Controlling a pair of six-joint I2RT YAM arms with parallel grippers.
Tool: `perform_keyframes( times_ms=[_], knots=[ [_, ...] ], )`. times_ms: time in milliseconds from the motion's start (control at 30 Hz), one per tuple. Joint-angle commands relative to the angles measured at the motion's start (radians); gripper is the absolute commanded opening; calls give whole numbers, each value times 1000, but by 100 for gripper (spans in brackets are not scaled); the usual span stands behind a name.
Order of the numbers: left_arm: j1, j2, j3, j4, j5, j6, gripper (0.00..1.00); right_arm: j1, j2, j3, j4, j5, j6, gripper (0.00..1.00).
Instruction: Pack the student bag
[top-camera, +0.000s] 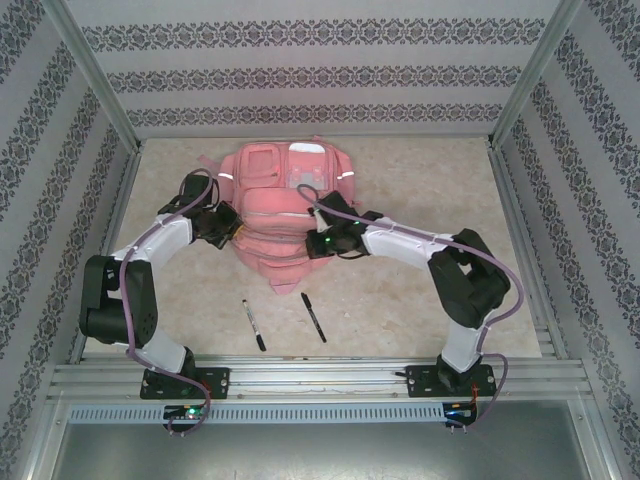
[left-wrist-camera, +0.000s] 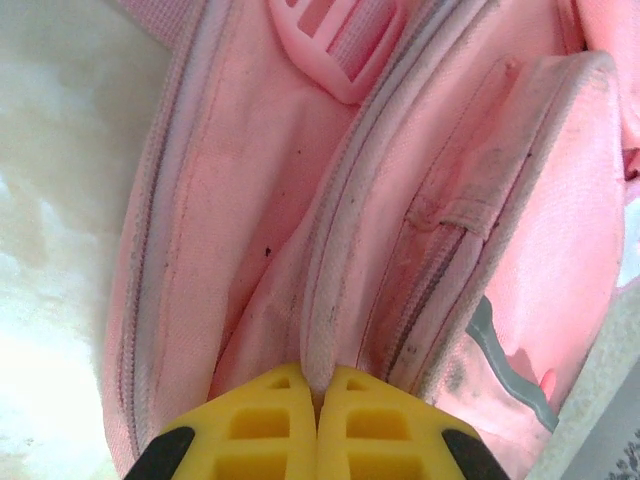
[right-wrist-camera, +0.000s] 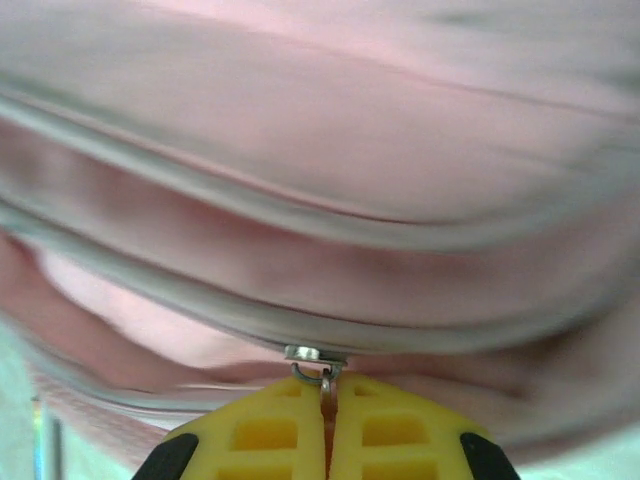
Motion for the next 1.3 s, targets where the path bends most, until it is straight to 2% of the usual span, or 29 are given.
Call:
perform_keyframes(
  times_ms=[0,133,233,333,467,500,567,633,733,833,967,1100,1200,1267],
  knots=[
    [56,37,76,-6,16,120,0,-88,-60,-57,-84,74,-85,0],
    [75,104,197,-61,17,244,0,-179,-66,-72,-87,78,-152,0],
    [95,187,348,-150,14,313,0,-189,-103,-76,-107,77,-183,0],
    [95,285,505,-225,45,359,0,-154,-155,-91,-93,51,-180,0],
    [88,386,579,-184,82,307,0,-47,-196,-66,-63,22,-143,0],
    [85,415,593,-168,87,289,2,-17,-199,-56,-44,21,-124,0],
    [80,465,621,-167,101,249,26,23,-180,-40,14,3,-72,0],
    [77,499,642,-181,150,221,36,54,-126,0,55,-27,-22,0],
    [74,478,642,-240,145,234,47,90,-43,88,42,-54,20,0],
    [75,398,597,-325,68,275,60,120,9,125,82,-51,47,0],
    [75,260,447,-360,24,253,66,123,71,191,65,-101,54,0],
    [44,159,282,-260,62,117,66,141,91,215,79,-111,42,0],
    [-17,136,229,-164,91,19,75,149,110,244,74,-136,35,0],
    [-51,136,211,-98,96,-52,76,155,105,248,80,-142,41,0]
  ],
)
